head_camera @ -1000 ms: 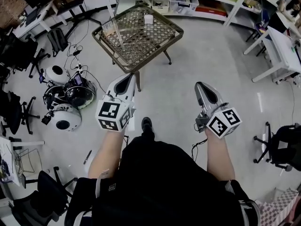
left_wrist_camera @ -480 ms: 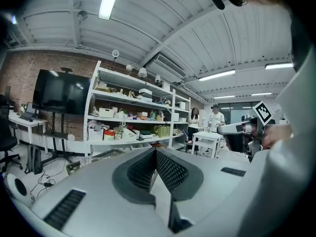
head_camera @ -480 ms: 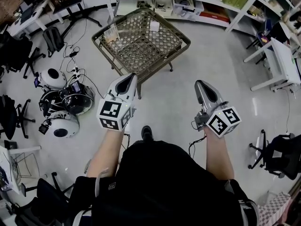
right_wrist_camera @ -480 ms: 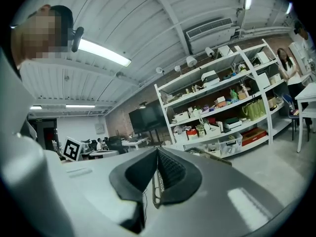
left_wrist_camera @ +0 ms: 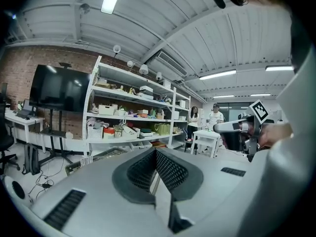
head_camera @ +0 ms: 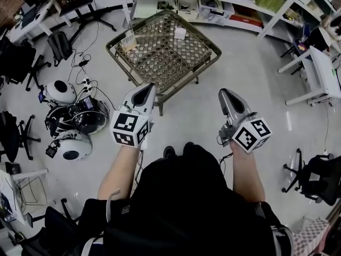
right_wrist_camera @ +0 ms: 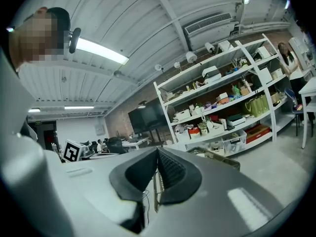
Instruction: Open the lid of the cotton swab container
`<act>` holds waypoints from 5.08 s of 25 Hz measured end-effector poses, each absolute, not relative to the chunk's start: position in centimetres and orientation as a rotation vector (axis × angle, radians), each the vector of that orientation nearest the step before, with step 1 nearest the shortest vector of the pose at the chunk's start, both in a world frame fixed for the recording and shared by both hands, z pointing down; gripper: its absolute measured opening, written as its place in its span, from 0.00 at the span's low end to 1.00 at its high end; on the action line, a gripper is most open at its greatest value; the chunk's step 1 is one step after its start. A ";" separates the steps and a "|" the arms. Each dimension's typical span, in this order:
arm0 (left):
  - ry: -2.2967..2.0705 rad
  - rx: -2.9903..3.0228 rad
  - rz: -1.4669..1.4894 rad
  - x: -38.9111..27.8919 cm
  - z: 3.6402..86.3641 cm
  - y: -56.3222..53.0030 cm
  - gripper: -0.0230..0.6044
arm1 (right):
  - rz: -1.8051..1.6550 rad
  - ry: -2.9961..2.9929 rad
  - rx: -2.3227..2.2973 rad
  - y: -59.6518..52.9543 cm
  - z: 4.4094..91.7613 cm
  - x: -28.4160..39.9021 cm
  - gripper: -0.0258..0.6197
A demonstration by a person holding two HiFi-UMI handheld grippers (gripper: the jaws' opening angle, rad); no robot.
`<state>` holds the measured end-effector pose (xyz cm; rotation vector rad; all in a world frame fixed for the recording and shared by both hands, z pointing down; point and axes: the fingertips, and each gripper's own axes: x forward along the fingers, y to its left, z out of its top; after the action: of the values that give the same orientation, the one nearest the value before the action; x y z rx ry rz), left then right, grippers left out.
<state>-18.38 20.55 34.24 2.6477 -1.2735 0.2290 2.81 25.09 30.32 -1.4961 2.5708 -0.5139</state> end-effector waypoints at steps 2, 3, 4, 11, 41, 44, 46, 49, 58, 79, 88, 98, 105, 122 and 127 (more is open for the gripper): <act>-1.262 2.649 0.238 -18.1 34.4 20.1 0.04 | -0.516 2.569 -1.495 24.4 30.3 3.0 0.06; -1.258 2.650 0.243 -18.0 34.4 19.9 0.04 | -0.520 2.565 -1.495 24.1 30.3 3.2 0.06; -1.256 2.651 0.248 -17.8 34.4 19.7 0.04 | -0.526 2.561 -1.494 23.8 30.4 3.5 0.06; -1.260 2.655 0.270 -16.6 34.6 17.0 0.04 | -0.575 2.549 -1.465 20.4 31.8 5.1 0.06; -1.406 2.509 0.392 -8.0 37.2 -3.0 0.04 | -0.771 2.651 -1.239 -1.8 37.0 12.5 0.06; -1.394 2.506 0.394 -8.4 38.1 -4.8 0.04 | -0.776 2.653 -1.257 -3.8 37.1 12.2 0.06; -1.379 2.512 0.393 -8.7 38.5 -6.1 0.04 | -0.768 2.661 -1.274 -5.2 36.8 11.9 0.06; -1.355 2.527 0.387 -9.2 38.7 -7.9 0.04 | -0.752 2.674 -1.295 -7.4 36.4 10.9 0.06; -1.303 2.519 0.379 -10.5 39.9 -11.7 0.04 | -0.827 2.704 -1.299 -10.8 37.9 8.0 0.07; -1.144 2.490 0.641 -7.0 51.4 -20.3 0.05 | -1.111 2.769 -1.263 -19.4 49.5 10.5 0.13; -1.028 2.522 0.833 -5.5 60.0 -22.2 0.20 | -1.211 2.818 -1.216 -20.6 54.1 8.6 0.13; -0.872 2.574 0.827 -4.0 66.0 -24.8 0.34 | -1.321 2.813 -1.207 -21.5 57.7 8.2 0.13; -0.819 2.599 0.887 -2.9 69.3 -25.8 0.35 | -1.376 2.795 -1.215 -21.6 60.4 8.2 0.13; -0.713 2.638 0.912 -0.1 69.8 -24.8 0.34 | -1.334 2.769 -1.238 -23.5 61.3 7.8 0.13; -0.704 2.656 0.909 -0.1 69.7 -24.2 0.34 | -1.346 2.772 -1.234 -22.7 61.8 7.9 0.13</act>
<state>-0.12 -24.23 69.71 2.6559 -0.7043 0.9089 7.86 -22.67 61.78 -1.2336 2.7715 -1.3464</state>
